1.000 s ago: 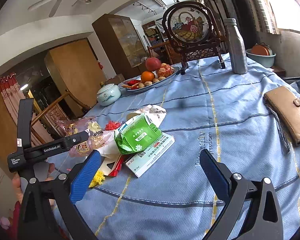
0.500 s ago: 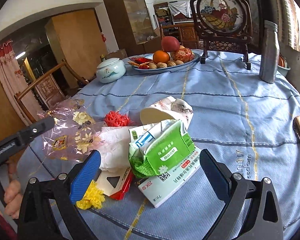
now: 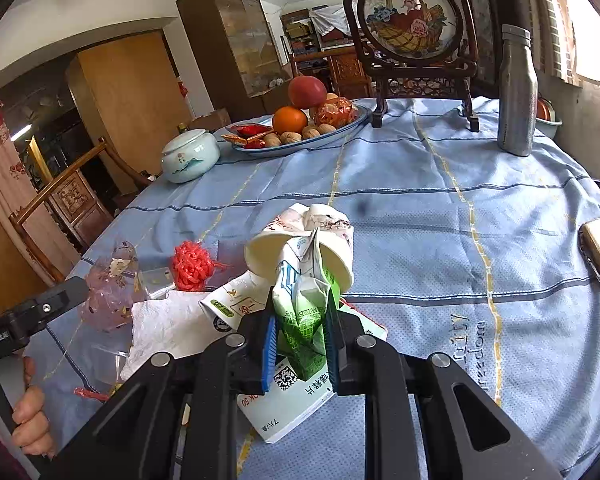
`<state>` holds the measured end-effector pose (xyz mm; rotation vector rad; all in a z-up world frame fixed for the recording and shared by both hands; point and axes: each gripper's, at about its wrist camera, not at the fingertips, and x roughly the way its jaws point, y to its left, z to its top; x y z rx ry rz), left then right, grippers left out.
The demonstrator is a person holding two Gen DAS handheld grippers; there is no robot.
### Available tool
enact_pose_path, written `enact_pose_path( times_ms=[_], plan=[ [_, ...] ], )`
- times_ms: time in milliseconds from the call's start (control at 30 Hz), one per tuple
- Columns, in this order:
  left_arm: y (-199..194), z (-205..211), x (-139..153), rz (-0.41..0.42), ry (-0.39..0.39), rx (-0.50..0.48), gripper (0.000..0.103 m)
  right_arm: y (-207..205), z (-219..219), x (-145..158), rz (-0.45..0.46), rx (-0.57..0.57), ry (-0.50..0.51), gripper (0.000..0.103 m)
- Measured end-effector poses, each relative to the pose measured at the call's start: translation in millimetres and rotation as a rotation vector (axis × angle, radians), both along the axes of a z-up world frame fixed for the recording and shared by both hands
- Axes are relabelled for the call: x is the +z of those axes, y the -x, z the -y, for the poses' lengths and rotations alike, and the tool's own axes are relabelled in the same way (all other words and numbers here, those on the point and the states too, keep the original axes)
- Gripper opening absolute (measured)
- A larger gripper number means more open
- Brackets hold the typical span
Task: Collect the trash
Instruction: 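Grasp the floral plastic bag with the left tool while the right tool grasps the green carton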
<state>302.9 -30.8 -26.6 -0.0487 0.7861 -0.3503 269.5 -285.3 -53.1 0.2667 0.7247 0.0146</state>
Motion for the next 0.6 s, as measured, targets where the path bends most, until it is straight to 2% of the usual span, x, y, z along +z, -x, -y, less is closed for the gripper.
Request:
enact_pose_path(
  times_ms=[100,233,367,500,600],
  plan=[
    [-12.6,4.2,-11.6,-0.004,-0.085,0.055,0.095,-0.3,-0.5,-0.2,-0.004,0.001,-0.002,0.021],
    [-25.4,-2.3,-27.7,-0.067,-0.048,0.055,0.095,-2.8,-1.4,-1.9,-0.018,0.005,-0.012,0.021],
    [-23.1,-2.9,-26.5,-0.038,-0.050,0.059,0.092,-3.4,-2.8,-1.8,-0.017,0.010,-0.010,0.021],
    [-20.6,-8.5,-21.7,-0.004,-0.047,0.080,0.070,-2.6,-0.4,-2.1,-0.015,0.008,-0.023,0.021],
    [-20.0,-13.6,-21.3,-0.005,-0.030,0.083,0.068,-2.7,1.7,-2.1,-0.014,0.009,-0.031,0.021]
  ],
)
